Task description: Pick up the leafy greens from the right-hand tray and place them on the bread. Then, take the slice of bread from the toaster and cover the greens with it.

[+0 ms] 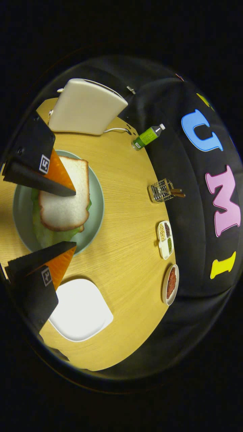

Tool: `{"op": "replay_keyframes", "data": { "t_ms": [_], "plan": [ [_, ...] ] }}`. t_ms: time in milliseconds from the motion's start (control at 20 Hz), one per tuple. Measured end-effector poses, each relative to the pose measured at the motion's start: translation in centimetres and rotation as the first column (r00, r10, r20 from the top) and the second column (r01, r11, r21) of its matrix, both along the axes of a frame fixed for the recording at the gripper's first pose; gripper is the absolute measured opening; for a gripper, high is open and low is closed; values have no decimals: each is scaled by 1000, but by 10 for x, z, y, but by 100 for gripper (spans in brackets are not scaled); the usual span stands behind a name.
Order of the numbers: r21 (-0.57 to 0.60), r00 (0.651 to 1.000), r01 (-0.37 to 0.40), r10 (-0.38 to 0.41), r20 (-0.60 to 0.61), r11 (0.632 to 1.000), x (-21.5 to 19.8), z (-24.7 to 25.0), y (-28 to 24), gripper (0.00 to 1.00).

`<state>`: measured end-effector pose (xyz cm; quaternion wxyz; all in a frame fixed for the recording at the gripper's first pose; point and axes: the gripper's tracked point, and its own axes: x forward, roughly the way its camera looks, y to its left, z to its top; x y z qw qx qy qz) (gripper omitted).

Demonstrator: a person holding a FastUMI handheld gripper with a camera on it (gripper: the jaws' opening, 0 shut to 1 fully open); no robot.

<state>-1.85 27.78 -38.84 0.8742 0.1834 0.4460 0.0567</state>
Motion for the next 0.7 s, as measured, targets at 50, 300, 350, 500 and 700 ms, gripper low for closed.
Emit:
{"op": "replay_keyframes", "data": {
  "t_ms": [50,300,350,500,700],
  "plan": [
    [-3,1000,0,0,5,1000,0,1,-3,91],
    [-25,999,3,-2,49,1000,2,16,-25,99],
    [-26,998,-5,6,66,1000,3,24,-28,99],
    [-36,987,-40,45,152,999,13,59,-39,99],
    [-91,946,-75,99,310,993,30,126,-61,99]
  ]
}}
